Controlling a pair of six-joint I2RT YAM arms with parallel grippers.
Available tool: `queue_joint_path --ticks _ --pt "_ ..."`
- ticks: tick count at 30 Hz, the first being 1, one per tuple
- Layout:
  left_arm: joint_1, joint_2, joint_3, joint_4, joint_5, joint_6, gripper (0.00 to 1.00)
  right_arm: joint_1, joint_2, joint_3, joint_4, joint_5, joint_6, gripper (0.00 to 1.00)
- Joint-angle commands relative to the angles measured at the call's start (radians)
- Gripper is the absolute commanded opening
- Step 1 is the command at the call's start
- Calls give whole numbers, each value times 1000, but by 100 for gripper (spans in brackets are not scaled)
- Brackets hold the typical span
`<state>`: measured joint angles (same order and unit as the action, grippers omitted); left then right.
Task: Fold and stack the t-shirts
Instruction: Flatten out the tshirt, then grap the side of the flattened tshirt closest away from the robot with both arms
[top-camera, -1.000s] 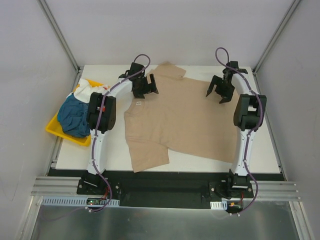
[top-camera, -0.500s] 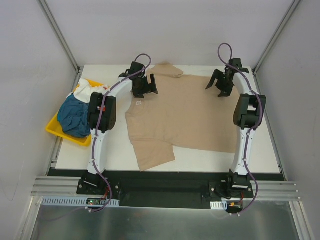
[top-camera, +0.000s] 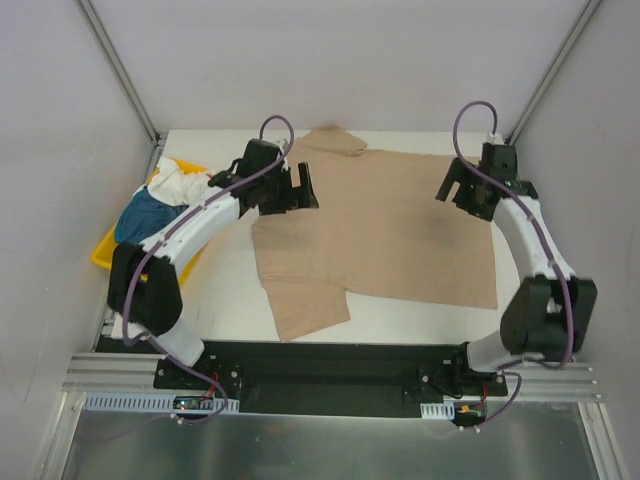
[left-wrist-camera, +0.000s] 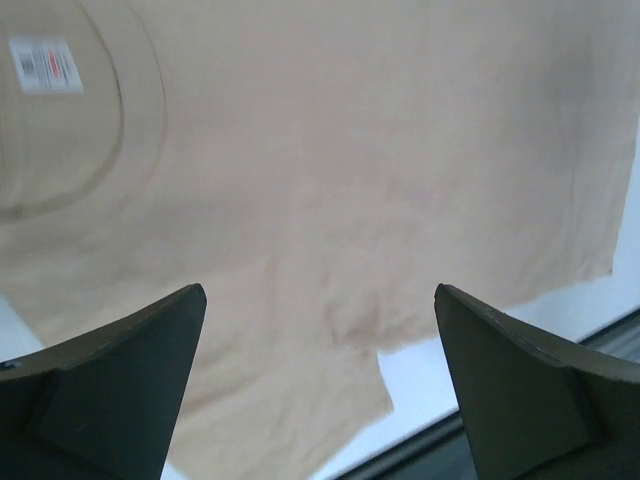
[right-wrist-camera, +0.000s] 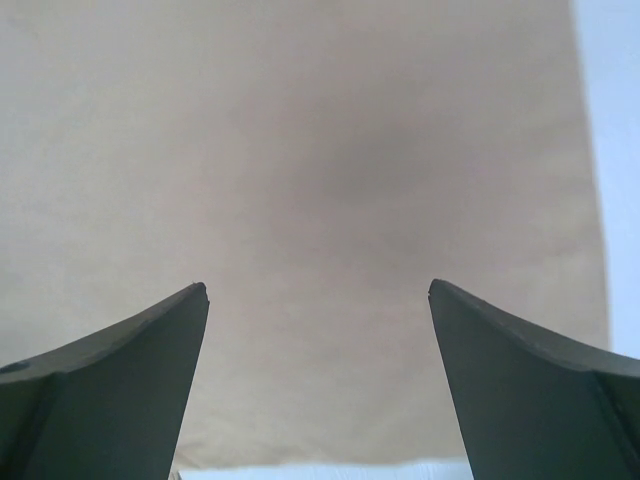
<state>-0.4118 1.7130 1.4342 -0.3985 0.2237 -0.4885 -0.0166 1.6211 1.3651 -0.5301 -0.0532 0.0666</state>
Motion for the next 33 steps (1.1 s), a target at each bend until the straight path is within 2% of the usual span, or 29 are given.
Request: queue_joint_path --ticks 1,2,4,9,14,20,21,25,33 --pt "-74 -203 -251 -66 -58 -117 99 -2 -347 -315 136 219 82 97" --pt "-97 -263 -332 -72 -60 -131 99 -15 -387 -351 140 220 91 97" --pt "-154 -314 -394 -92 -53 -180 99 -42 -444 -382 119 175 98 97" --pt "-260 -458 -579 -145 -14 -300 99 -112 -457 -391 65 20 116 97" --pt "-364 -561 -747 -148 -4 -441 96 -112 -464 -406 64 -10 124 97" --pt "-435 -538 -793 -146 26 -501 72 -112 -469 -417 52 24 124 97" --pt "-441 -527 -791 -146 32 -504 65 -112 -465 -417 50 27 122 97" --pt "-463 -472 -796 -148 32 -529 53 -112 -461 -422 48 29 122 97" --pt "-463 -405 -802 -148 -12 -533 51 -114 -431 -414 51 16 121 97"
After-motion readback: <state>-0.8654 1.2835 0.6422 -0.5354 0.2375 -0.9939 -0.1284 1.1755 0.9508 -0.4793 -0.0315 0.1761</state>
